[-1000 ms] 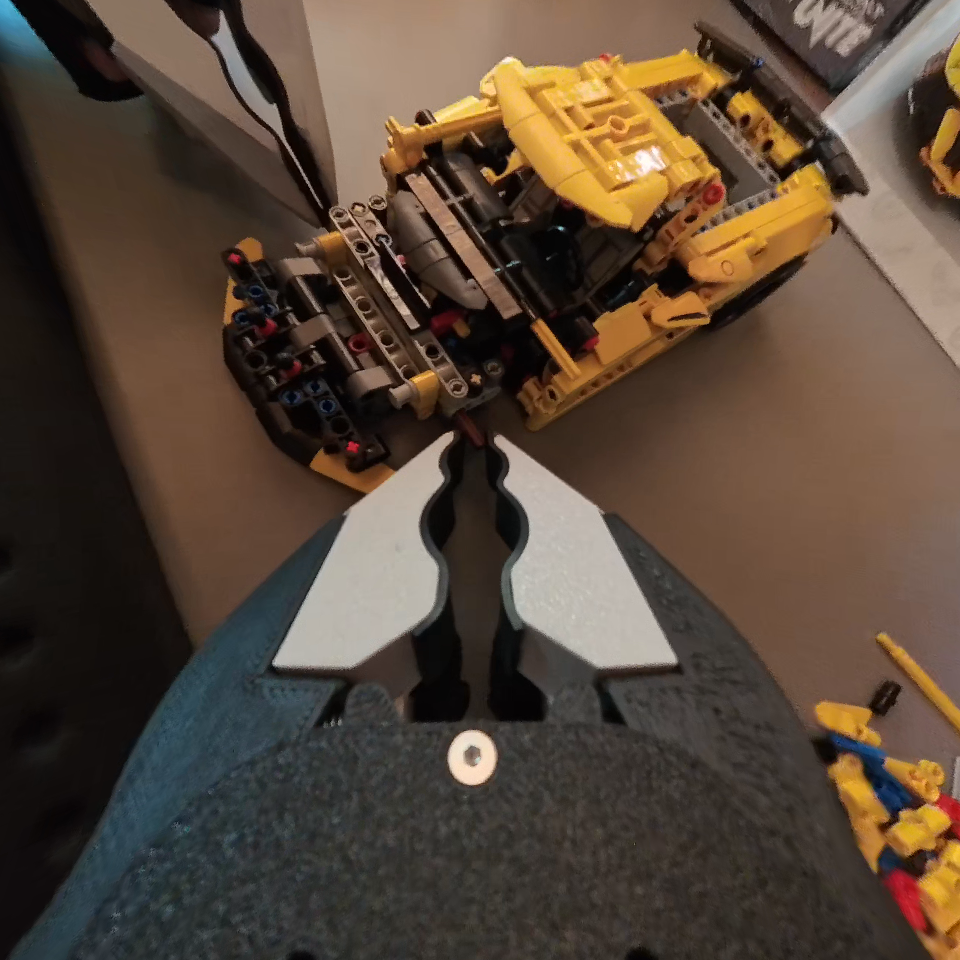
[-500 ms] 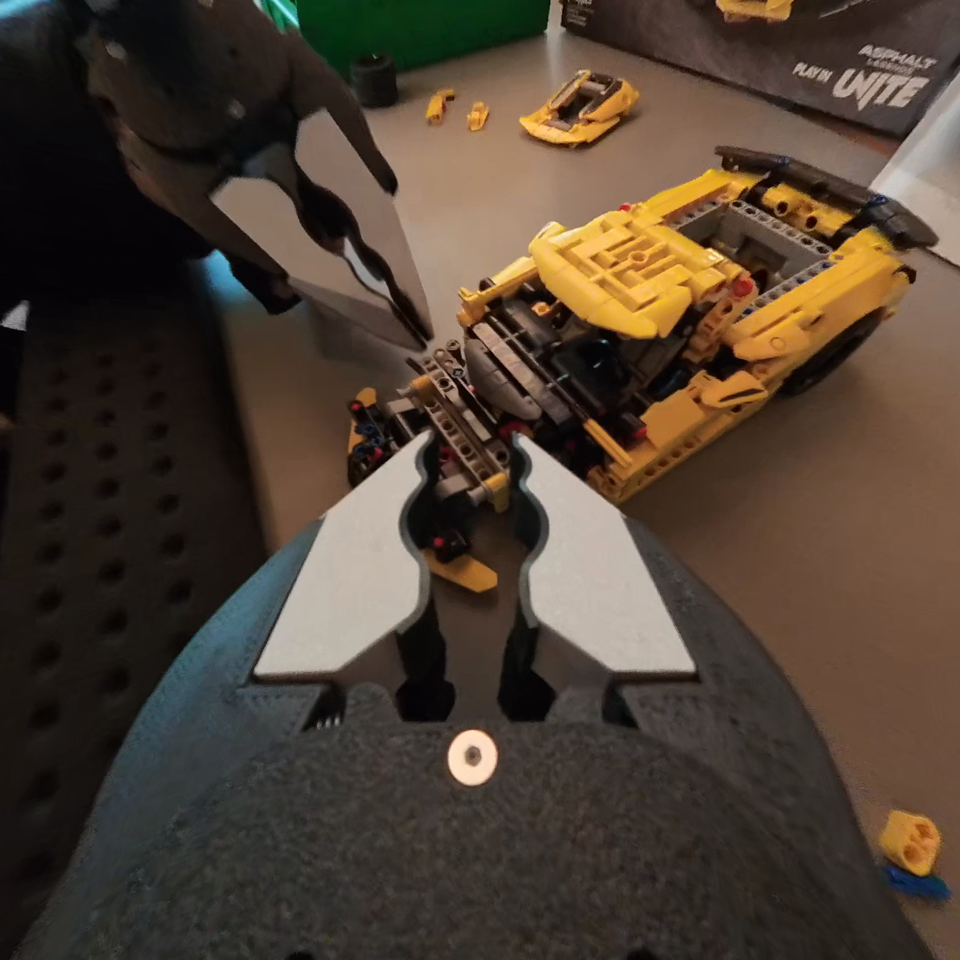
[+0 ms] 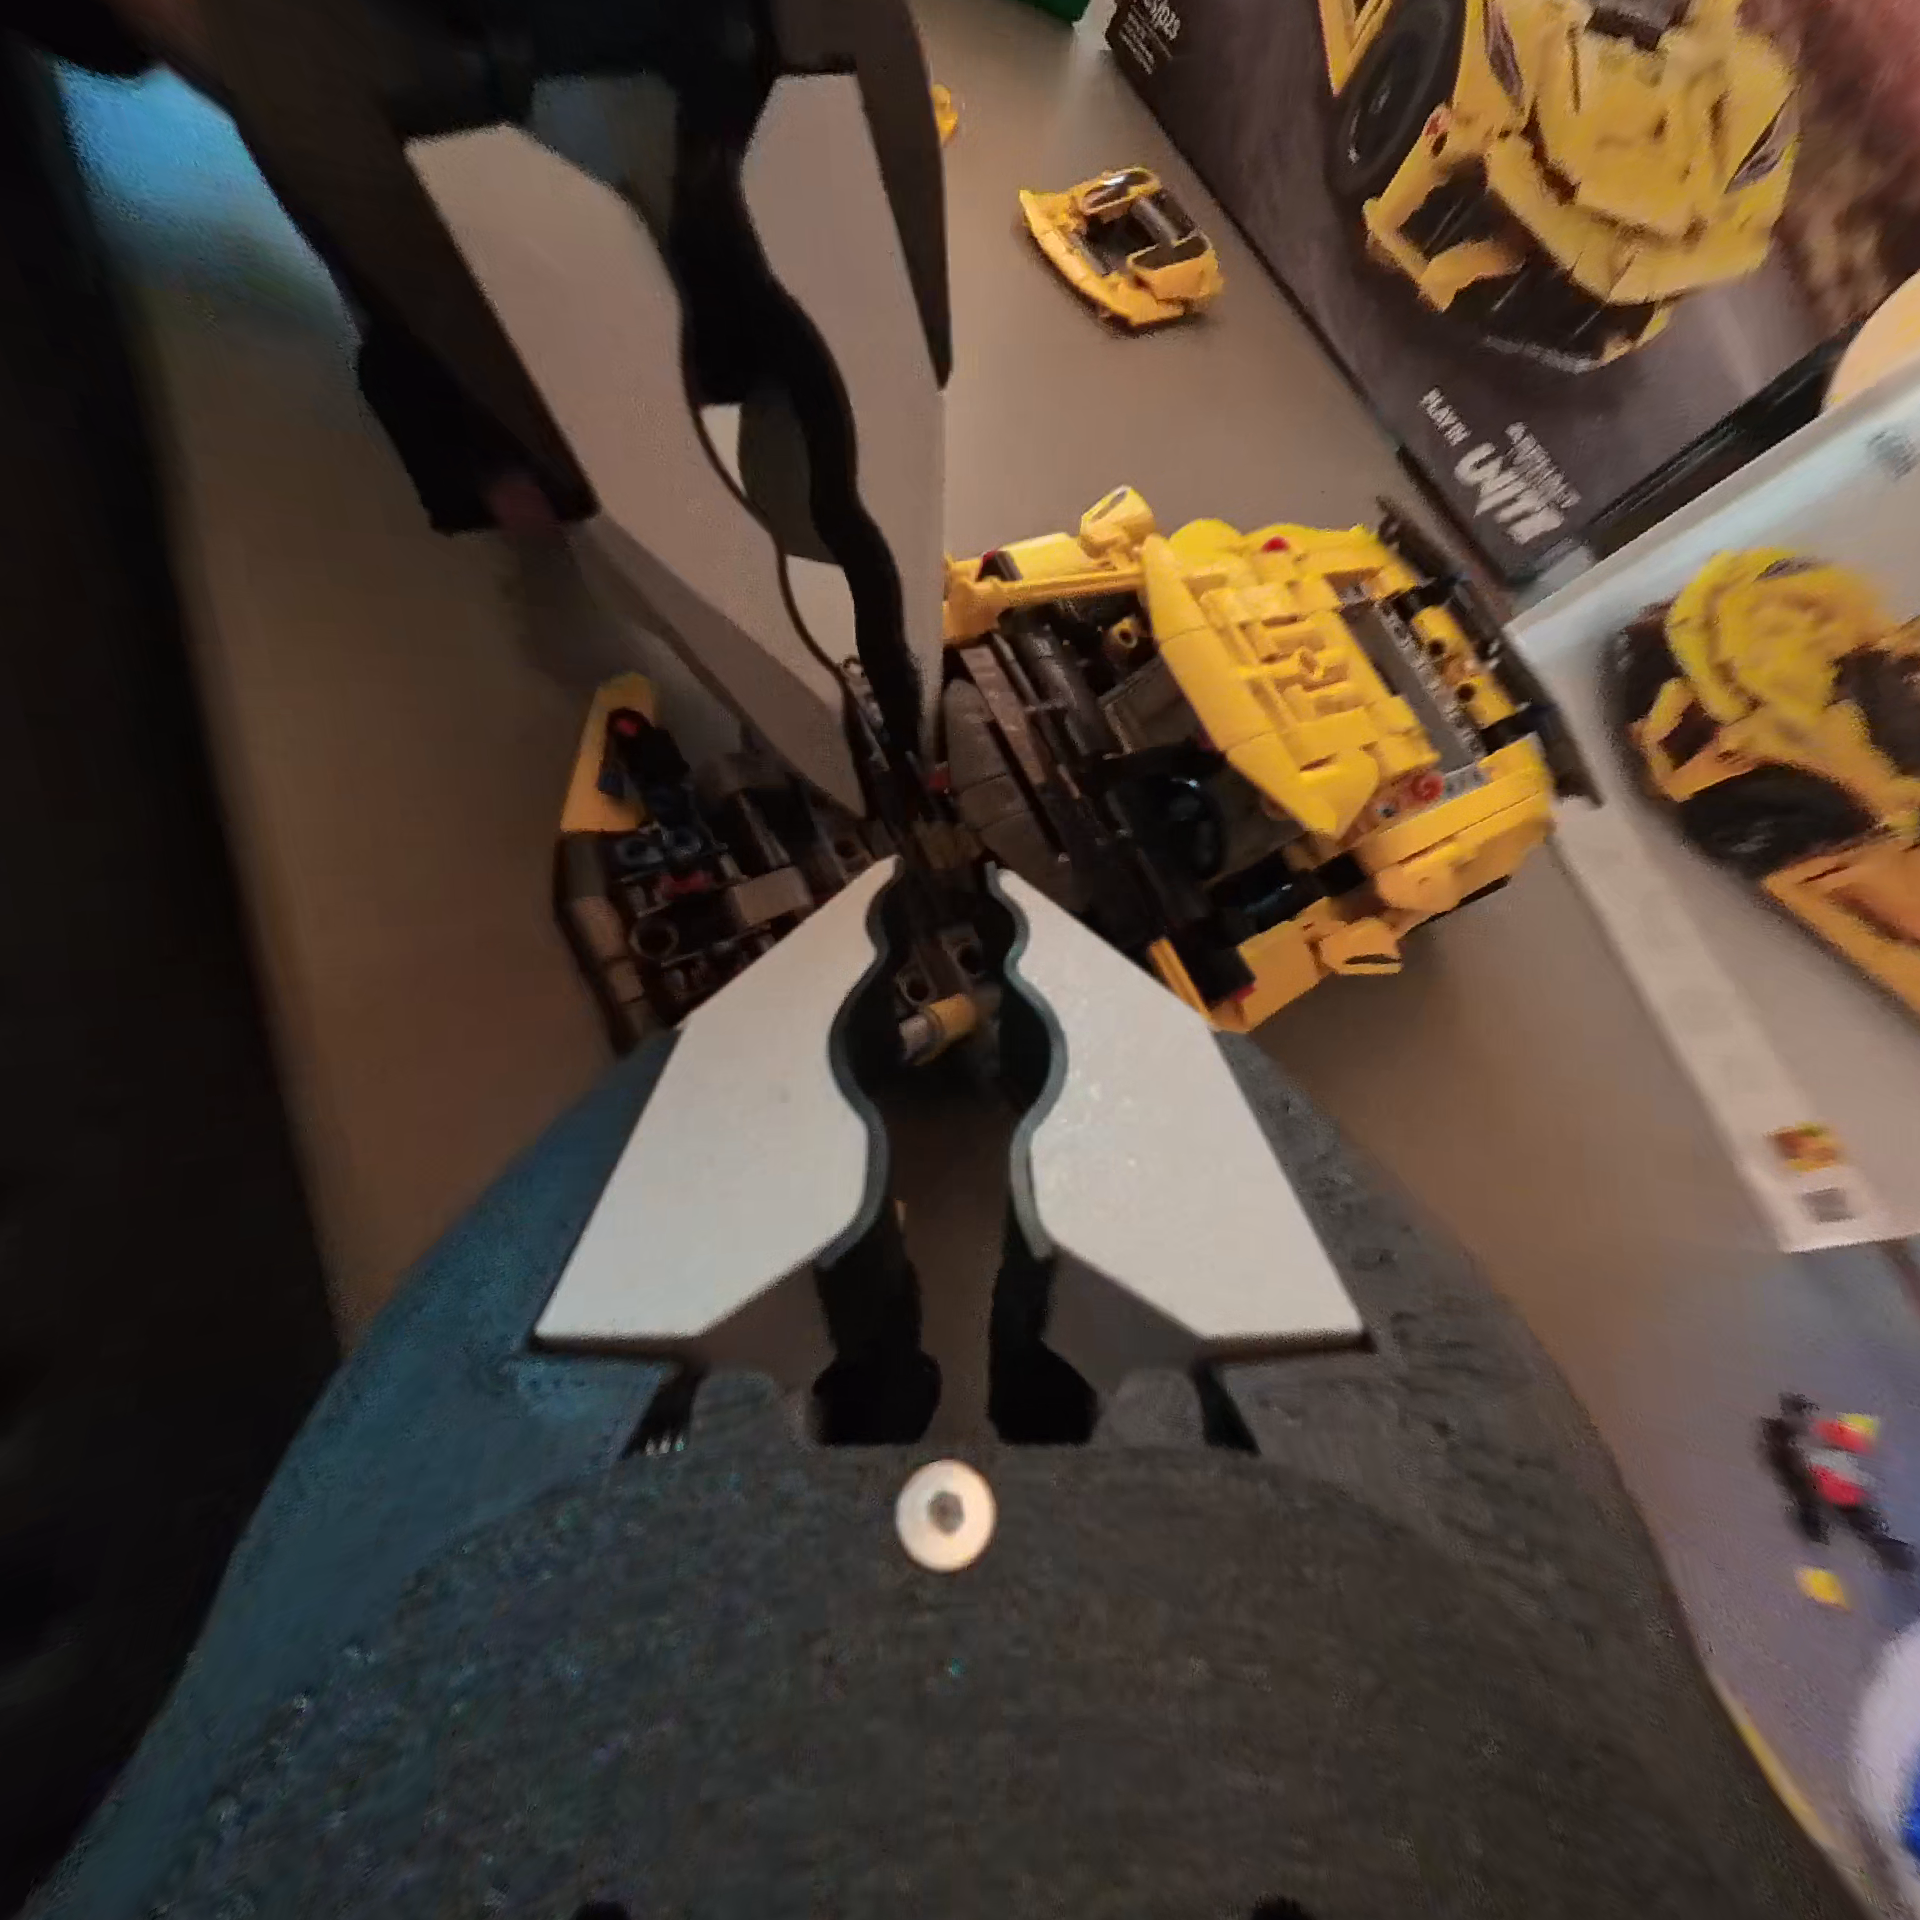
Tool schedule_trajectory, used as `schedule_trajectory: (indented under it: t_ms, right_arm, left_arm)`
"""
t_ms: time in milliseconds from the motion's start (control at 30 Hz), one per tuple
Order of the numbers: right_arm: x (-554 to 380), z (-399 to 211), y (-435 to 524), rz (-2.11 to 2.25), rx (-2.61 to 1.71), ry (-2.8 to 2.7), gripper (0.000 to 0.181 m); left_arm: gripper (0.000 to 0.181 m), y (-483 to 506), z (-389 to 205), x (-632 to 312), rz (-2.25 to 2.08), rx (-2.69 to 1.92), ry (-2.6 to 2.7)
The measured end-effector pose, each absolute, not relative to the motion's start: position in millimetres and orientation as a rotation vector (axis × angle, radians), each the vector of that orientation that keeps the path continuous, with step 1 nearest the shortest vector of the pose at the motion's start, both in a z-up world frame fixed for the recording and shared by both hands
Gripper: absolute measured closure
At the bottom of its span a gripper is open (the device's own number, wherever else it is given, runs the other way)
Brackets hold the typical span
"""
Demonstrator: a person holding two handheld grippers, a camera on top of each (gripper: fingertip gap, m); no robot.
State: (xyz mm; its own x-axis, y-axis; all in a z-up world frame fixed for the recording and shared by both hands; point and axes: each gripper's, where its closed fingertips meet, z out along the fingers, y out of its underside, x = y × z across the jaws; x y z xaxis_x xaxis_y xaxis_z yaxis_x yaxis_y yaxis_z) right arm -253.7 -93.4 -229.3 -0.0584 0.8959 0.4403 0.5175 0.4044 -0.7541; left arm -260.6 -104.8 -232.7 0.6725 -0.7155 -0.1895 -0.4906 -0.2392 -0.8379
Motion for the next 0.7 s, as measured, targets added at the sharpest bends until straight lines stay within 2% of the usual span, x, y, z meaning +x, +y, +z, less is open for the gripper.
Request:
schedule_trajectory:
  t_ms: [100, 200, 300, 533, 700]
  right_arm:
    - [-251.0, -230.9, -97.6, 0.414, -1.167, -1.771, 0.181]
    - [-250.0, -228.1, -94.6, 0.242, -1.030, -1.772, 0.181]
    - [-249.7, -228.6, -94.1, 0.260, -1.050, -1.750, 0.181]
    - [-231.6, -215.0, -78.0, 0.509, -1.286, -1.642, 0.181]
    - [-152.0, -186.7, 29.6, 0.447, -1.652, -1.083, 0.181]
  left_arm:
    - [0.174, -103.8, -232.0, -261.6, -0.195, -1.863, 0.986]
    - [0.178, -102.9, -232.3, -260.9, -0.003, -1.776, 1.087]
    - [0.179, -103.4, -231.4, -260.7, 0.033, -1.754, 1.105]
    - [0.181, -106.5, -221.1, -269.1, 0.006, -1.751, 1.024]
    - [0.181, -105.4, -207.6, -285.4, -0.062, -1.766, 0.886]
